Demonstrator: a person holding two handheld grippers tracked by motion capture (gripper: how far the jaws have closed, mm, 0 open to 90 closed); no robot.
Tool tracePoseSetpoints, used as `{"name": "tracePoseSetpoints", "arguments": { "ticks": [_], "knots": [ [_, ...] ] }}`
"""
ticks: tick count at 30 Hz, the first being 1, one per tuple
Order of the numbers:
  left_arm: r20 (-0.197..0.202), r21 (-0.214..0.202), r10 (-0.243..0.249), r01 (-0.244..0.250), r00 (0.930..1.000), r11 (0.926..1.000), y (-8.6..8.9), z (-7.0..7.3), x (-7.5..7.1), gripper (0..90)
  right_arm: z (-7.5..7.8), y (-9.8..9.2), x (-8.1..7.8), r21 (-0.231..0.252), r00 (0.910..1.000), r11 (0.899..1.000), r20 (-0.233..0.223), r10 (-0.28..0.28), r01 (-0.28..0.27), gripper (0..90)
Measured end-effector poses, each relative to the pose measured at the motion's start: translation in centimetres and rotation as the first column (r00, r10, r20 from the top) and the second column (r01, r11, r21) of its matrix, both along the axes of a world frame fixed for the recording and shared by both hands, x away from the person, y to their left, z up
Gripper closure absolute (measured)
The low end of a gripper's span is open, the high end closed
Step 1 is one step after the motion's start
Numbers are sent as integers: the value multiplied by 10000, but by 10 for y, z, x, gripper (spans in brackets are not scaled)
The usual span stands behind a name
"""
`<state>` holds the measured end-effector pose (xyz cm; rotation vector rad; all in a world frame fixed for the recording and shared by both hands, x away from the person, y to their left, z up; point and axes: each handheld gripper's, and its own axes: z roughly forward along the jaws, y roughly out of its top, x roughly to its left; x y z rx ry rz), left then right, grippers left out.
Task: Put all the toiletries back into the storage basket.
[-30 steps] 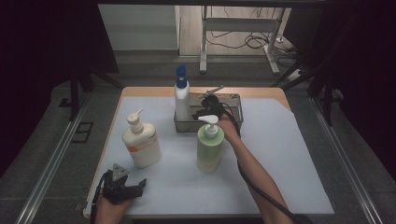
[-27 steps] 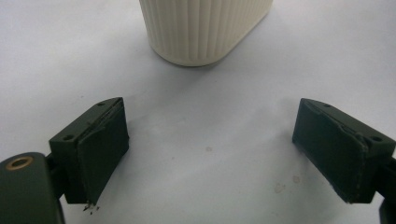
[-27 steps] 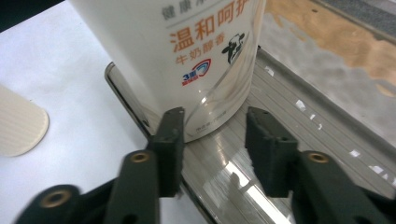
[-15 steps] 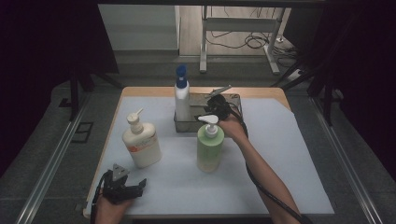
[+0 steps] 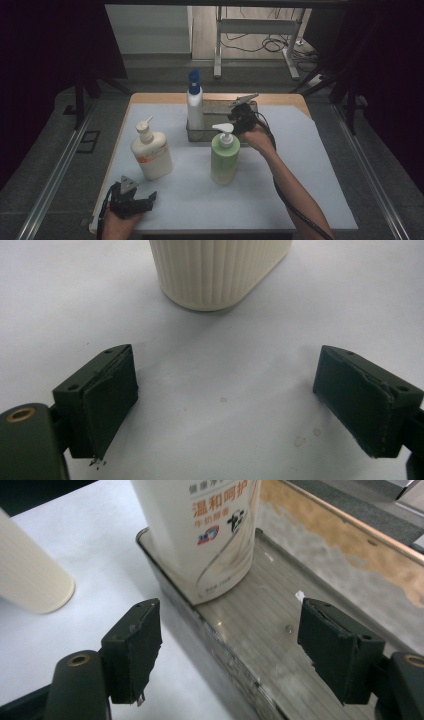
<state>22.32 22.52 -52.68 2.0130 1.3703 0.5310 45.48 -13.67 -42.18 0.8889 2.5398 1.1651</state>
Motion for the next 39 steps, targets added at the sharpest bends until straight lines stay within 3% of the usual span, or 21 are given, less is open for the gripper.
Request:
{"name": "tracePoseSetpoints", "arguments": {
  "ticks": [17, 22, 32, 39],
  "knots": [
    [6, 19, 4, -4, 10000, 10000, 0, 0, 0, 103, -3, -36, -20, -24, 9995, 9995, 18, -300, 300, 141],
    [4, 16, 2, -2, 10000, 10000, 0, 0, 0, 103, -5, -48, -25, -158, 9999, 9997, 33, -164, 165, 137],
    [4, 20, 4, -4, 10000, 10000, 0, 0, 0, 103, -5, -69, -41, 80, 9999, 9999, -124, 75, -74, 111],
    [6, 17, 2, -2, 10000, 10000, 0, 0, 0, 103, -7, -78, -57, -245, 9995, 9992, -65, 309, -310, 61]
  ]
}}
